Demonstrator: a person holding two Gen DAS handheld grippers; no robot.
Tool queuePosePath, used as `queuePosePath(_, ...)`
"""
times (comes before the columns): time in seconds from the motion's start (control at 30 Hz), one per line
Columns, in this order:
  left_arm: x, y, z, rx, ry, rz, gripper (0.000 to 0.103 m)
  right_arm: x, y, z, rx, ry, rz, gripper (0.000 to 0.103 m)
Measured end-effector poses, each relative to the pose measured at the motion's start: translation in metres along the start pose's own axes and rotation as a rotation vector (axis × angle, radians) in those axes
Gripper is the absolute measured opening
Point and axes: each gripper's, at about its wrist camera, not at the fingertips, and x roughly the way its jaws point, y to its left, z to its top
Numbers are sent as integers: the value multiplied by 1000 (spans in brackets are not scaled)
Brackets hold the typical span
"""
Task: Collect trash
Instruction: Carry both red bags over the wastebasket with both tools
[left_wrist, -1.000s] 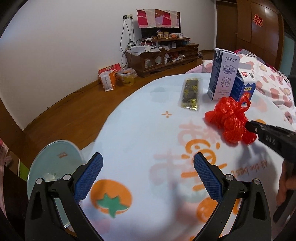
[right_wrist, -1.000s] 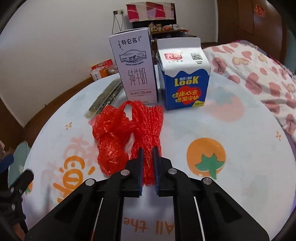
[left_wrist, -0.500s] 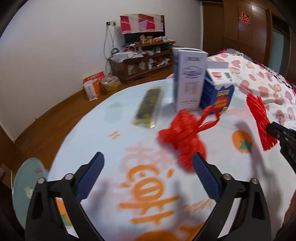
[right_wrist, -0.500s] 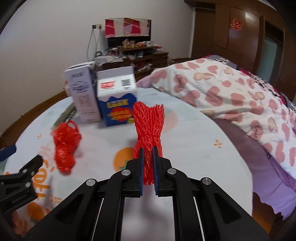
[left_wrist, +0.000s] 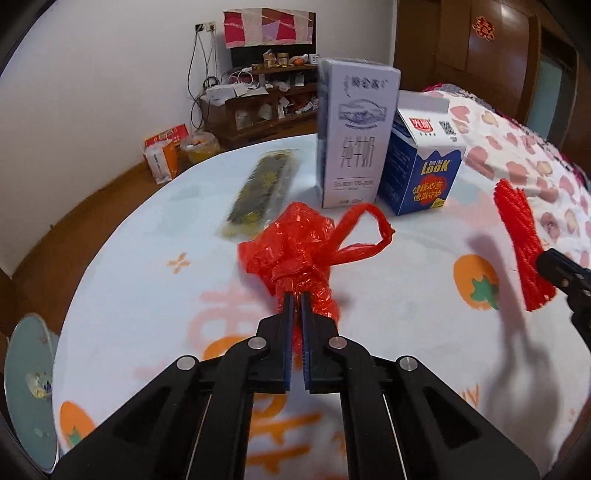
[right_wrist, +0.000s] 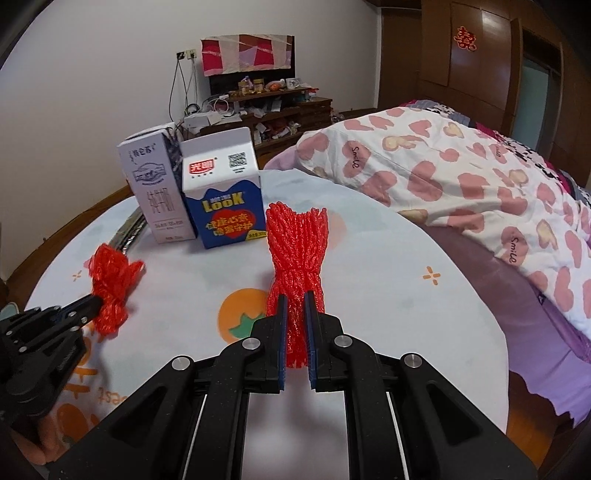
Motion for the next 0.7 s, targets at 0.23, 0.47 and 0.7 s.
queuePosePath(0.23, -61, 32, -28, 47, -39, 51, 4, -30, 24, -10, -21, -29, 48, 10)
queuePosePath(0.47, -106, 61, -62, 82, -78, 108, 4, -62, 60, -29, -67, -55, 81, 10)
queuePosePath(0.7, -134, 85, -83, 36, -97, 114, 4, -82, 93, -50, -98, -51, 119, 10)
